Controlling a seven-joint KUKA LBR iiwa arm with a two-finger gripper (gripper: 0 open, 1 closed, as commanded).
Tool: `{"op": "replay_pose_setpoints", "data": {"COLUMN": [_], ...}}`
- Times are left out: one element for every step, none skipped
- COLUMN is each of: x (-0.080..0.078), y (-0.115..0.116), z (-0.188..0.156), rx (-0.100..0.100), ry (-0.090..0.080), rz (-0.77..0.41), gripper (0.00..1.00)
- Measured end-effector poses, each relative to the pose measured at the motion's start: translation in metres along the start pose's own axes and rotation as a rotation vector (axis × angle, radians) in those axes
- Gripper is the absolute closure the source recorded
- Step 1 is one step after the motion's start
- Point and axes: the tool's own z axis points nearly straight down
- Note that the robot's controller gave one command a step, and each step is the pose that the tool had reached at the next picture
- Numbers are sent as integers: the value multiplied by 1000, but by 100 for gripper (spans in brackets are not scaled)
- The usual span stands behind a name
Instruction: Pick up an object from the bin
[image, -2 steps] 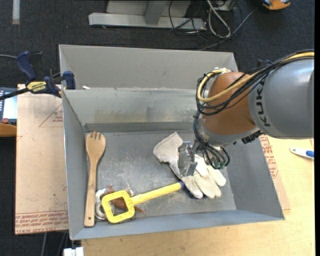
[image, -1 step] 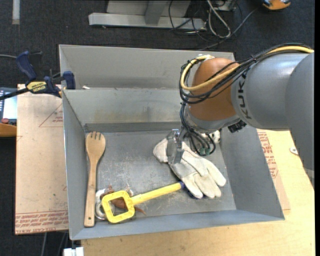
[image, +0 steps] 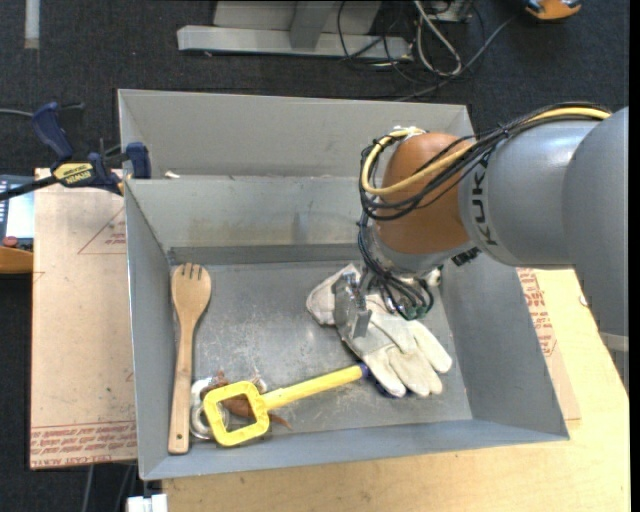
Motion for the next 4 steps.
{"op": "replay_pose_setpoints", "data": {"x": [-15, -5, 2, -2], "y": [4, 7, -1, 1], "z": [-19, -40, 19, 21], "rx": [-2, -2, -1, -1], "ry": [-14, 3, -8, -3], "rz": [58, 35, -130, -118], "gripper": [100, 100, 100, 100]}}
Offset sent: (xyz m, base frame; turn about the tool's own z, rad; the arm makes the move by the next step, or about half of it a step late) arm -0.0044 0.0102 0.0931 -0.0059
